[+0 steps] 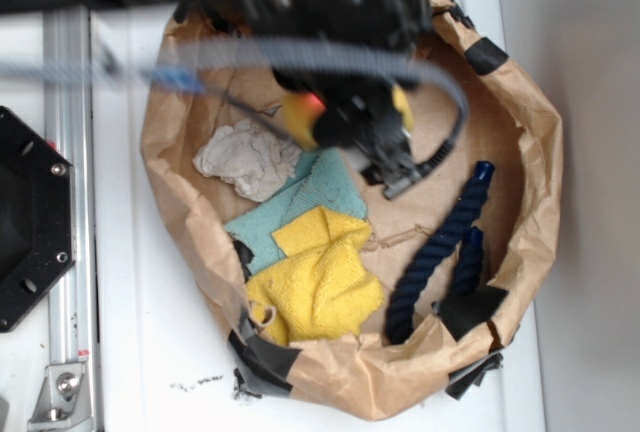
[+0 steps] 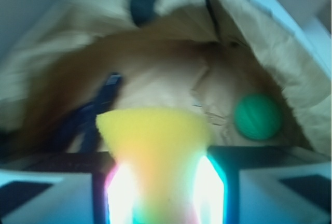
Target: Grab the green sponge.
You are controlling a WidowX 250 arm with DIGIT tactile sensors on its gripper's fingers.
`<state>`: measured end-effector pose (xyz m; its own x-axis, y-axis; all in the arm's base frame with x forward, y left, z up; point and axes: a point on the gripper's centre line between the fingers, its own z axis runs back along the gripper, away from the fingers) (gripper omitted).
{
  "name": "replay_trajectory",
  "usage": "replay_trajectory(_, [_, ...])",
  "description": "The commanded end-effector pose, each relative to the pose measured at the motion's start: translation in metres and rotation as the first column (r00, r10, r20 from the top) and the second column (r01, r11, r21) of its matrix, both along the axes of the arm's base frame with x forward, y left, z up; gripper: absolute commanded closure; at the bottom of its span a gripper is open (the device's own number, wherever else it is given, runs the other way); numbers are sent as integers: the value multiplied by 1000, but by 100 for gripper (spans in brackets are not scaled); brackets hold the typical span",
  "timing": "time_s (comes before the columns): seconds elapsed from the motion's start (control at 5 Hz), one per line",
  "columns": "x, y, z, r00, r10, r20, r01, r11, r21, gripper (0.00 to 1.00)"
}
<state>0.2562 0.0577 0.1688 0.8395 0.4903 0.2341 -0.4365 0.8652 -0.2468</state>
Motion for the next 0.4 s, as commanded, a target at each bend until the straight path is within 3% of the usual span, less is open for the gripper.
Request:
replay_trajectory(0.0, [8,12,52,990,-138,-35,141,979,145,100])
replay_trajectory(0.2, [14,14,44,994,-84,-67,93,984,149,100])
